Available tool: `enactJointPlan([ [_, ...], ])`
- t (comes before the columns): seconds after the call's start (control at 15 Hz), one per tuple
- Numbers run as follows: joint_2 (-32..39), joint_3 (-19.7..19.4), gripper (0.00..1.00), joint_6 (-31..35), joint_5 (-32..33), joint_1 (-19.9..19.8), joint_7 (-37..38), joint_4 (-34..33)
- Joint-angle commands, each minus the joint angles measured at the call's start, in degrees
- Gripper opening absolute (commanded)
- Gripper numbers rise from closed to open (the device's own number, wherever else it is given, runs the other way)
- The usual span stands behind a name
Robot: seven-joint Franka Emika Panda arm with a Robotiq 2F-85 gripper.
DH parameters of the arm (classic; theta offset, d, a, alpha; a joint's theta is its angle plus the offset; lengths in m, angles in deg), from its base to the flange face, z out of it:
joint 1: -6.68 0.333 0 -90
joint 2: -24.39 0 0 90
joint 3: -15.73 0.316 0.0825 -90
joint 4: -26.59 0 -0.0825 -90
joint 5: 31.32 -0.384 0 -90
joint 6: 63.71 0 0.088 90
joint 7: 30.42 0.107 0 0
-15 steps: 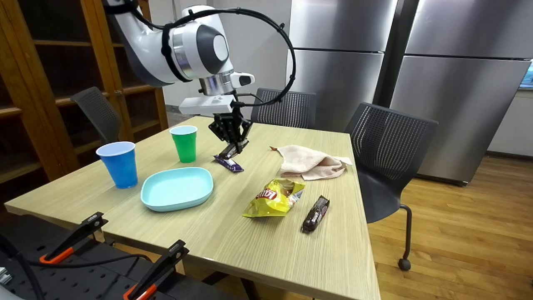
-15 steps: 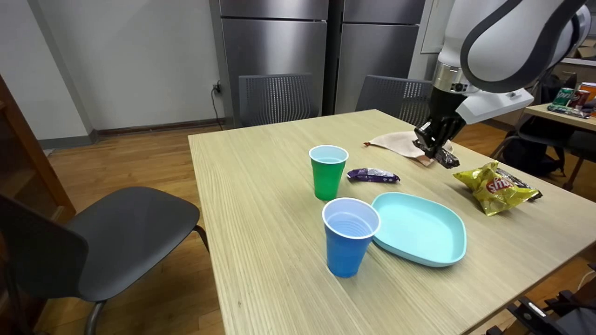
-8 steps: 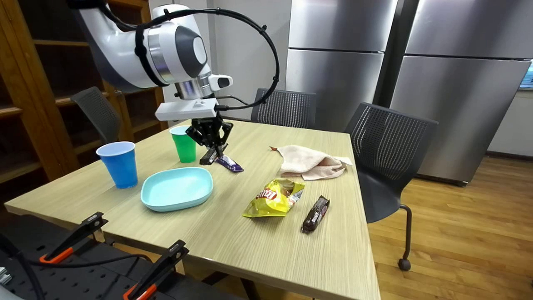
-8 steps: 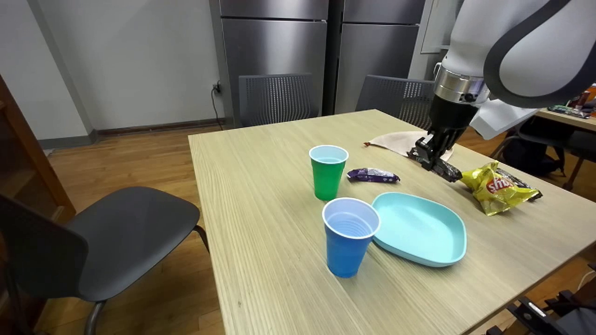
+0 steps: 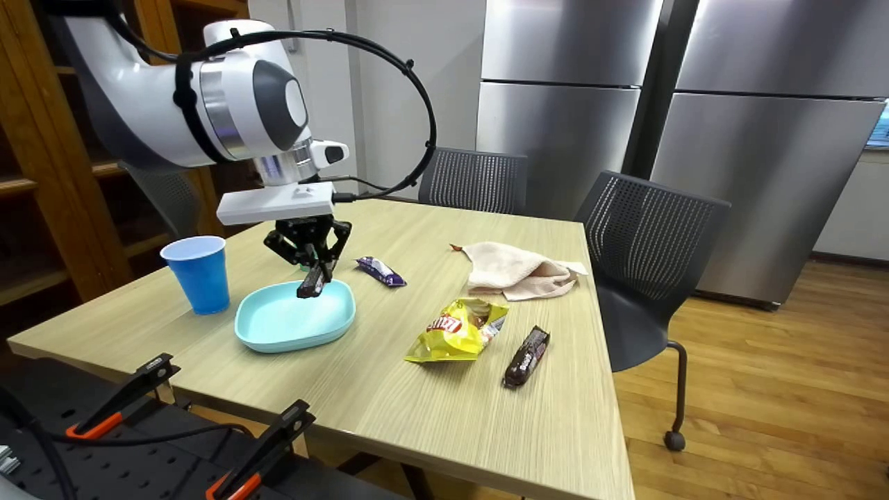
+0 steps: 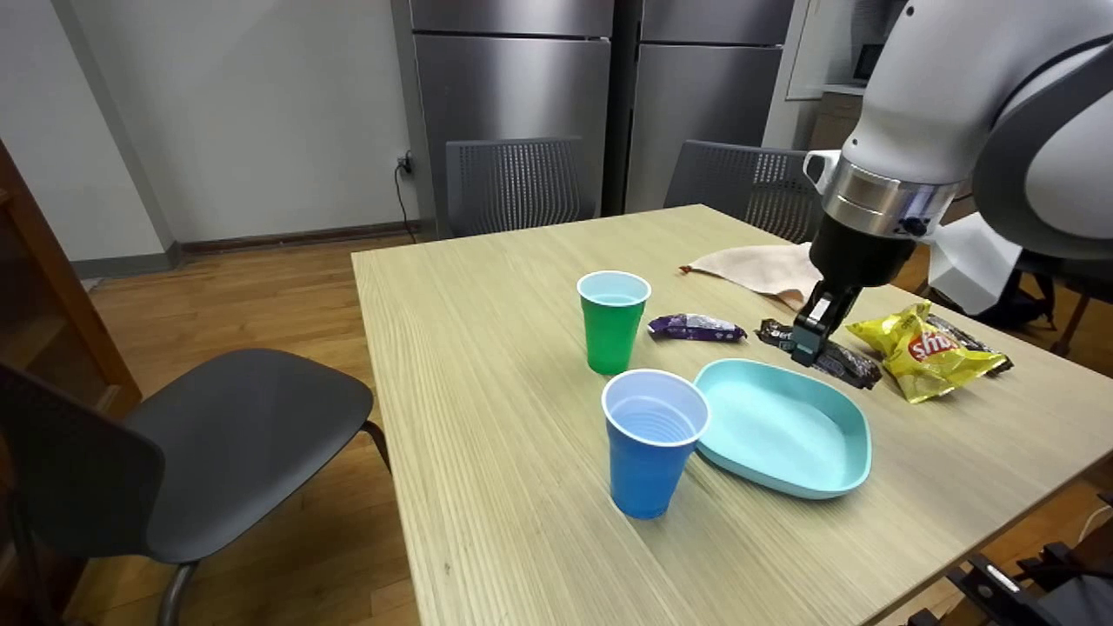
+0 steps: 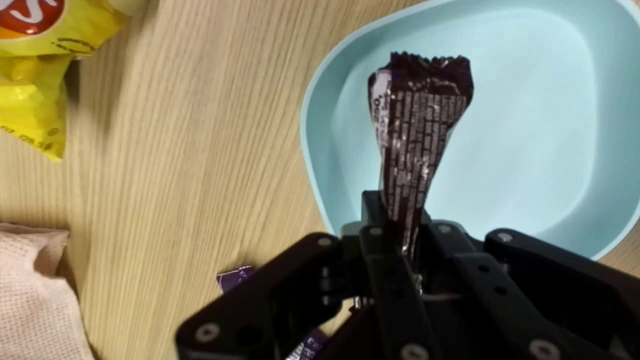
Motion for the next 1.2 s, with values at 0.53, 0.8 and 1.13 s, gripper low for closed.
enactJointPlan([
  [0.53,-0.75,-0.76,0.03,4.34,5.11,6.39,1.4,4.55],
  [0.8,0.68,-1.34,0.03,4.54,4.7,7.67,1.63,3.81],
  [1.13,1.8,-2.26,0.03,4.61,4.58,8.9,1.79,3.15],
])
